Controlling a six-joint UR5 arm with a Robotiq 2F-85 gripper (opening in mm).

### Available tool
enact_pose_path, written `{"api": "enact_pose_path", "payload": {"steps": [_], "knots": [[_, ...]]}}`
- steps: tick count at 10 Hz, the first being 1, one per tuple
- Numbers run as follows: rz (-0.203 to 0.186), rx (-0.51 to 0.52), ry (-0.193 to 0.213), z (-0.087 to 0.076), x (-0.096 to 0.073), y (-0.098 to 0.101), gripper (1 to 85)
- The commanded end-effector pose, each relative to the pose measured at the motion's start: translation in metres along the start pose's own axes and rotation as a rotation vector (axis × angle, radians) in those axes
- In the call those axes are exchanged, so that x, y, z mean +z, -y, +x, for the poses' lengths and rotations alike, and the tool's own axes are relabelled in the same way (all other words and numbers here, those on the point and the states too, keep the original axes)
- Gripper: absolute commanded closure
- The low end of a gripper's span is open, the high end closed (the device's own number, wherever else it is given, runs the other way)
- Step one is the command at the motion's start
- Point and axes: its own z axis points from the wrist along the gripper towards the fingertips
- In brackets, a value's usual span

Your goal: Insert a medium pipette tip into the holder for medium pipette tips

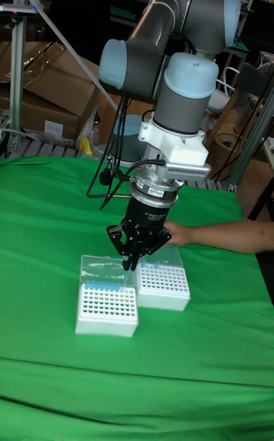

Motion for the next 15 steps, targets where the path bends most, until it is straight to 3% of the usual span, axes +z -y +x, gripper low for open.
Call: {"api": "enact_pose_path", "payload": {"steps": [1, 11, 15], "knots": [[-0.009, 0.007, 0.005, 0.000, 0.002, 0.000, 82.3], [-0.009, 0.003, 0.018, -0.003, 0.012, 0.001, 82.0], [-0.033, -0.063, -0.010, 0.006, 0.014, -0.003, 64.7]]}}
